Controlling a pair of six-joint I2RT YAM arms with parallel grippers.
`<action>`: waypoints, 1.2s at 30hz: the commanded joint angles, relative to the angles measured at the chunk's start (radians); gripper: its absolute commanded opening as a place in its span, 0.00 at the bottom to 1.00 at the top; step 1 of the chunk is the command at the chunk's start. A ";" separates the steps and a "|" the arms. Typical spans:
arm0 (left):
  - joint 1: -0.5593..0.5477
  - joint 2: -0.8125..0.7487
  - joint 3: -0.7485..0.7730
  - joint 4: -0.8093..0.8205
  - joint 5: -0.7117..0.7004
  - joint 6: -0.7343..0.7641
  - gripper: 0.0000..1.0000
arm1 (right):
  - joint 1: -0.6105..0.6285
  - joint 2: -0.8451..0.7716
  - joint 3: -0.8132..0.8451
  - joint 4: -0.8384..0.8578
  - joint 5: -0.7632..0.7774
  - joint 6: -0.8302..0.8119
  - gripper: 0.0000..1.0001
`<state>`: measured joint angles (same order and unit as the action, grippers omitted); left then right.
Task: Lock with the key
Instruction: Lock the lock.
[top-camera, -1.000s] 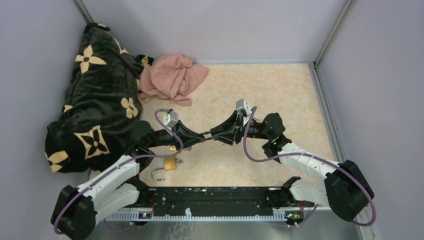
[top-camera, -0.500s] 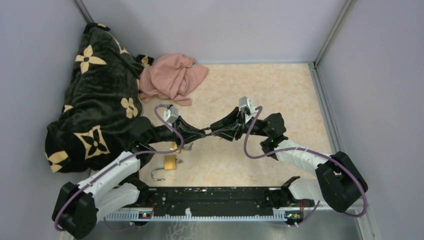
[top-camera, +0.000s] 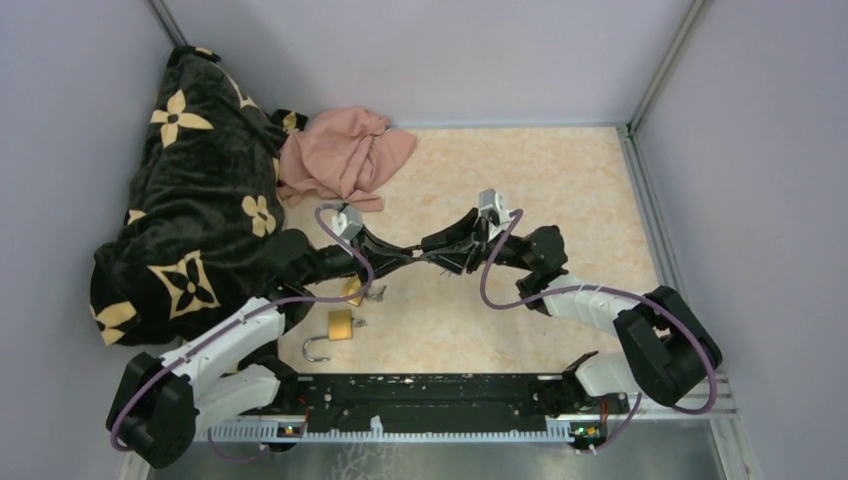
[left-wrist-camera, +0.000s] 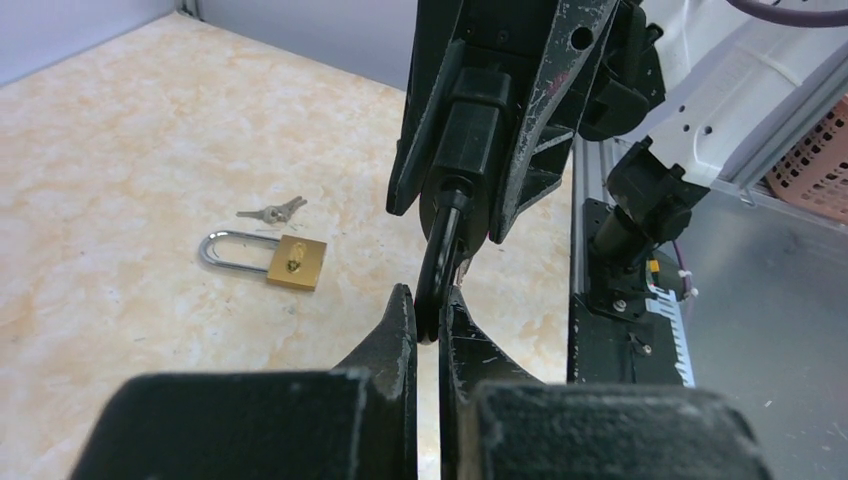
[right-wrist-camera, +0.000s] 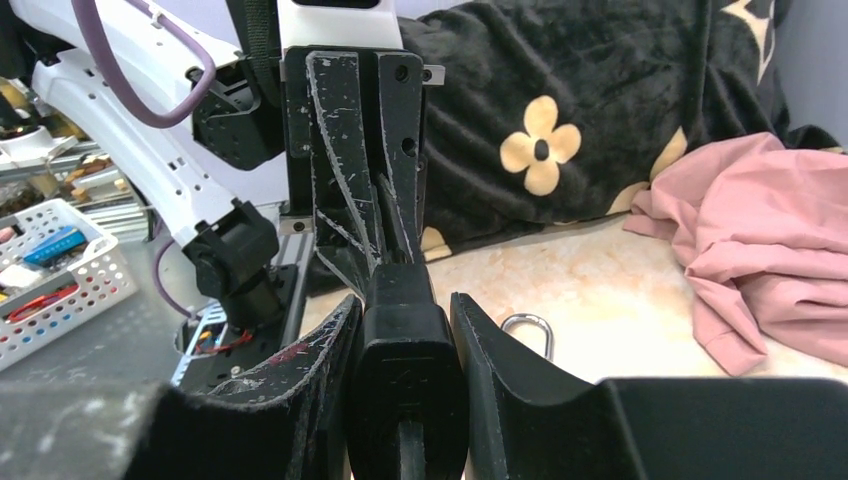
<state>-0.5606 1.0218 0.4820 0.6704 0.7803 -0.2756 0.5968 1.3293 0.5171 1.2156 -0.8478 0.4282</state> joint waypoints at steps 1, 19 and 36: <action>-0.101 0.004 0.125 0.215 0.028 0.026 0.00 | 0.063 0.061 0.021 -0.043 0.057 -0.015 0.00; -0.266 0.090 0.179 0.257 0.040 0.110 0.00 | 0.066 0.099 0.044 -0.077 0.138 -0.024 0.00; -0.344 0.140 0.227 0.227 0.076 0.097 0.00 | 0.047 0.171 0.127 -0.088 0.137 -0.025 0.00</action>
<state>-0.6666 1.1229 0.6113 0.7334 0.4362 -0.1184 0.5468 1.4162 0.5632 1.3964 -0.6930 0.4019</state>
